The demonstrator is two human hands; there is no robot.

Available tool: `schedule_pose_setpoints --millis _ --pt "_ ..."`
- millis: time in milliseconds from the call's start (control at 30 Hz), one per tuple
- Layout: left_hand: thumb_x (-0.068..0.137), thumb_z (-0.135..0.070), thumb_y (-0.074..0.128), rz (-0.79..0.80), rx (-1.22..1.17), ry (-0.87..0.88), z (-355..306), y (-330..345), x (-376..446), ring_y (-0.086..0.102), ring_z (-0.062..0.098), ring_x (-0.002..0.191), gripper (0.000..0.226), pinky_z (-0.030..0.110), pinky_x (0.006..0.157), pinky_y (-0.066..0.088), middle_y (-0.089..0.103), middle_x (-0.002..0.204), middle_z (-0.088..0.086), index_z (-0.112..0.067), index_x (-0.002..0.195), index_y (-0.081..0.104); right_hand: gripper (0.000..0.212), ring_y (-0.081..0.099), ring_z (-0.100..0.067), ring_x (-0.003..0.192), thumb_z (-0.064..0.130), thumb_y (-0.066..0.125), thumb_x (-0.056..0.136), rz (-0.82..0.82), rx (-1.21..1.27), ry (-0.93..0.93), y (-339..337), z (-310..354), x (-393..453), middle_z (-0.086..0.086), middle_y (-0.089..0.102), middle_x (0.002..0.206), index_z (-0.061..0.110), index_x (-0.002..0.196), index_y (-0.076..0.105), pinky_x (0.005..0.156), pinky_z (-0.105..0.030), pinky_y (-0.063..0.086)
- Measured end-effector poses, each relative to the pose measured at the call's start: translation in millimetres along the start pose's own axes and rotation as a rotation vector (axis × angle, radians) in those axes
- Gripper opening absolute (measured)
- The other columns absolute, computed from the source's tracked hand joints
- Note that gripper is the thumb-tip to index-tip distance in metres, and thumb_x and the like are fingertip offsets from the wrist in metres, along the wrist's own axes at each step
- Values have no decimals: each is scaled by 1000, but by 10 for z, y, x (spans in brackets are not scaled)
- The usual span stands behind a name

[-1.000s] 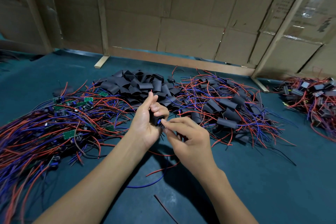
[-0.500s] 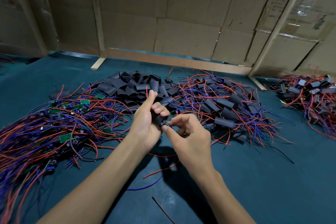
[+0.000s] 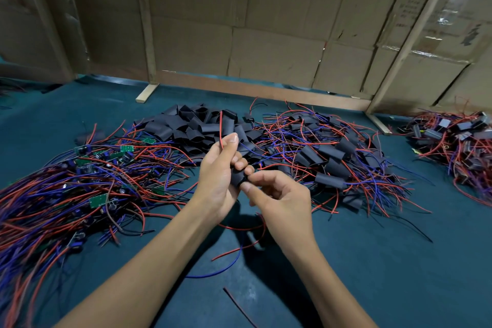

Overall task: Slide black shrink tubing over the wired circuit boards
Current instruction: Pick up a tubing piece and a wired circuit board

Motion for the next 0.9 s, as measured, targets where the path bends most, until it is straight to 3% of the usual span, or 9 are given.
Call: schedule_pose_setpoints --millis 100,333,500,567,633,700,767,833,900 --pt "103 -20 56 -18 -28 34 -41 -22 3 42 8 51 9 26 52 48 39 58 -7 -12 108 57 17 68 -11 64 0 75 87 41 89 32 11 51 10 2 77 81 16 89 78 52 -11 43" --pt "103 -10 51 48 109 22 72 58 -52 51 12 52 10 22 53 50 44 57 -3 -12 110 58 15 60 -14 51 -3 76 85 -63 156 165 -78 -55 45 -5 71 64 7 90 67 41 -21 40" --pt "104 -8 50 63 108 -30 139 67 -50 55 16 53 14 26 55 52 48 57 1 -9 117 55 14 64 -15 55 -1 78 82 -98 48 163 -155 -67 72 -5 72 65 9 86 68 44 -22 42" --pt "104 -17 51 75 128 -75 111 116 -47 59 18 60 18 29 60 54 54 61 3 -7 120 53 17 62 -14 55 -5 75 83 -91 74 146 -168 -17 89 -6 72 67 11 87 70 45 -21 41" --pt "103 -38 50 87 217 -171 39 175 -14 67 22 73 33 32 67 57 66 73 6 -11 121 55 22 58 -10 53 -8 72 85 -112 93 106 -259 73 139 -7 71 70 14 85 72 47 -19 41" --pt "101 -56 42 127 422 -241 -150 188 55 72 25 88 47 37 77 60 72 91 8 -18 124 58 25 55 -9 54 -8 70 87 -144 65 39 -431 203 233 -7 71 73 18 86 73 49 -17 41" --pt "99 -64 39 210 835 -175 -507 124 133 73 24 98 53 40 86 58 75 99 4 -24 123 62 26 53 -9 52 -5 70 88 -190 15 -42 -686 359 346 -2 72 71 20 89 74 47 -17 42" --pt "92 -73 45 294 1527 -29 -893 -3 213 68 20 105 53 41 92 55 74 107 -3 -32 120 63 24 52 -6 47 -2 69 90 -246 -35 -125 -986 531 438 5 72 68 21 94 75 45 -16 44" --pt "89 -70 52 259 2231 -23 -1152 -243 319 59 28 115 51 44 98 50 66 121 4 -28 116 61 22 56 -2 51 1 70 91 -313 -139 -172 -1251 667 522 10 74 71 22 97 75 53 -17 49"
Point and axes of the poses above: each hand's wrist, its own x-axis towards the middle knuckle, its own y-axis out of the palm, z = x × y, the point moved 6 cm from there along x, towards the middle knuckle
